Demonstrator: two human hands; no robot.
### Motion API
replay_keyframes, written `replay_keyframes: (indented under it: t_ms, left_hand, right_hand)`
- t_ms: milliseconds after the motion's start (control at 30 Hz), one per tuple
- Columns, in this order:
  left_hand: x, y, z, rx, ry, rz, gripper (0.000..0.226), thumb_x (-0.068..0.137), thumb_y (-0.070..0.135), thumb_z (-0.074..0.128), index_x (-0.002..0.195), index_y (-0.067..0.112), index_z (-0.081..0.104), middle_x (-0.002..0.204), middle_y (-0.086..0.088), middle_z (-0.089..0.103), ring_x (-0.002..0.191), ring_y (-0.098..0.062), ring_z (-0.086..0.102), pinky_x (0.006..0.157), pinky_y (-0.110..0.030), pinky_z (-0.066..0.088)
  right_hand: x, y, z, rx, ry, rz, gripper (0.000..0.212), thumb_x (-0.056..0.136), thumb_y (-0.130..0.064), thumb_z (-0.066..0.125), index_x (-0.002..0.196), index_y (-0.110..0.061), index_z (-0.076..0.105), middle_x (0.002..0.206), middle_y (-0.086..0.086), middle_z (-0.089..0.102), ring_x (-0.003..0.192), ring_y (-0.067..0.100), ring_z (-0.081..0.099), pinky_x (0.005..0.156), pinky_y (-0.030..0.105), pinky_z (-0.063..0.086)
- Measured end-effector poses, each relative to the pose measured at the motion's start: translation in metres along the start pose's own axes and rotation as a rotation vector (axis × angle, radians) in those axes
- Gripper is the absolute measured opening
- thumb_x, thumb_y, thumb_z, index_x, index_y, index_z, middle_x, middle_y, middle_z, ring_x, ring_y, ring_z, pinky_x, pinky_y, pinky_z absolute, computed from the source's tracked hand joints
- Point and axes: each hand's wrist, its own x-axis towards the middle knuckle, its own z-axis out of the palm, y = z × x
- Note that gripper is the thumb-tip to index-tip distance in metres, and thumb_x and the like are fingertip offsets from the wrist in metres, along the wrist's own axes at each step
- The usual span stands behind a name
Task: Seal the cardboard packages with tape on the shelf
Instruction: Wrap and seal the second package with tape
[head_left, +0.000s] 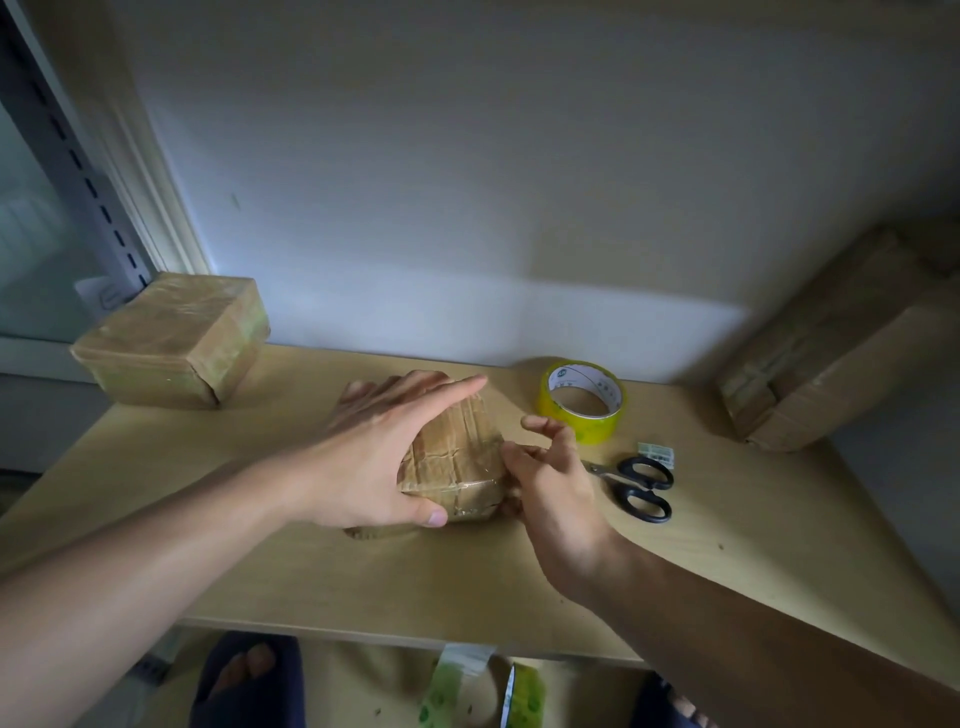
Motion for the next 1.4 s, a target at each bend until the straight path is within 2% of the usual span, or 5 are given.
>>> replay_keyframes:
  t_ms: [267, 667, 800, 1233, 1400]
  left_hand:
    - [-0.004, -0.007, 0.006, -0.015, 0.148, 0.021, 0.113, 0.067, 0.071, 0.071, 0.161, 0.04, 0.016, 0.163, 0.014, 0.029, 0.148, -0.004, 0.027, 0.118, -0.031, 0.023]
    - [-0.006, -0.01, 0.009, 0.012, 0.188, 0.008, 0.118, 0.062, 0.083, 0.07, 0.159, 0.035, 0.024, 0.162, 0.008, 0.028, 0.149, -0.014, 0.027, 0.125, -0.041, 0.022]
    - [-0.004, -0.01, 0.006, 0.054, 0.126, -0.057, 0.123, 0.062, 0.088, 0.062, 0.16, 0.039, 0.01, 0.158, 0.009, 0.032, 0.144, -0.017, 0.036, 0.12, -0.041, 0.031]
    - [-0.008, -0.011, 0.011, -0.698, 0.249, 0.049, 0.098, 0.073, 0.071, 0.076, 0.154, 0.029, 0.04, 0.152, 0.014, 0.051, 0.141, -0.01, 0.047, 0.118, -0.05, 0.037]
    - [-0.012, -0.011, 0.014, -0.742, 0.248, 0.031, 0.106, 0.071, 0.077, 0.073, 0.158, 0.034, 0.031, 0.154, 0.012, 0.047, 0.144, -0.003, 0.041, 0.122, -0.035, 0.033]
  right_hand:
    - [0.0, -0.003, -0.004, -0.184, -0.165, -0.031, 0.05, 0.074, -0.054, 0.079, 0.107, -0.026, 0.053, 0.09, 0.001, 0.062, 0.072, 0.013, 0.059, 0.059, 0.027, 0.047]
    - [0.003, -0.005, -0.005, -0.244, -0.092, -0.143, 0.035, 0.108, -0.043, 0.044, 0.106, -0.012, 0.058, 0.079, 0.002, 0.061, 0.067, 0.018, 0.061, 0.062, 0.035, 0.056]
    - [0.001, -0.013, -0.031, -0.184, -0.382, -0.062, 0.044, 0.089, -0.035, 0.076, 0.125, -0.016, 0.058, 0.092, 0.002, 0.059, 0.076, 0.012, 0.062, 0.064, 0.025, 0.051]
    - [-0.003, -0.045, -0.034, 0.127, -0.507, -0.187, 0.031, 0.073, -0.036, 0.088, 0.084, -0.018, 0.066, 0.076, 0.002, 0.062, 0.068, 0.018, 0.054, 0.063, 0.031, 0.041]
    - [-0.008, -0.042, -0.021, 0.124, -0.355, -0.071, 0.061, 0.063, -0.04, 0.091, 0.112, -0.02, 0.06, 0.104, 0.007, 0.063, 0.086, 0.017, 0.064, 0.077, 0.03, 0.047]
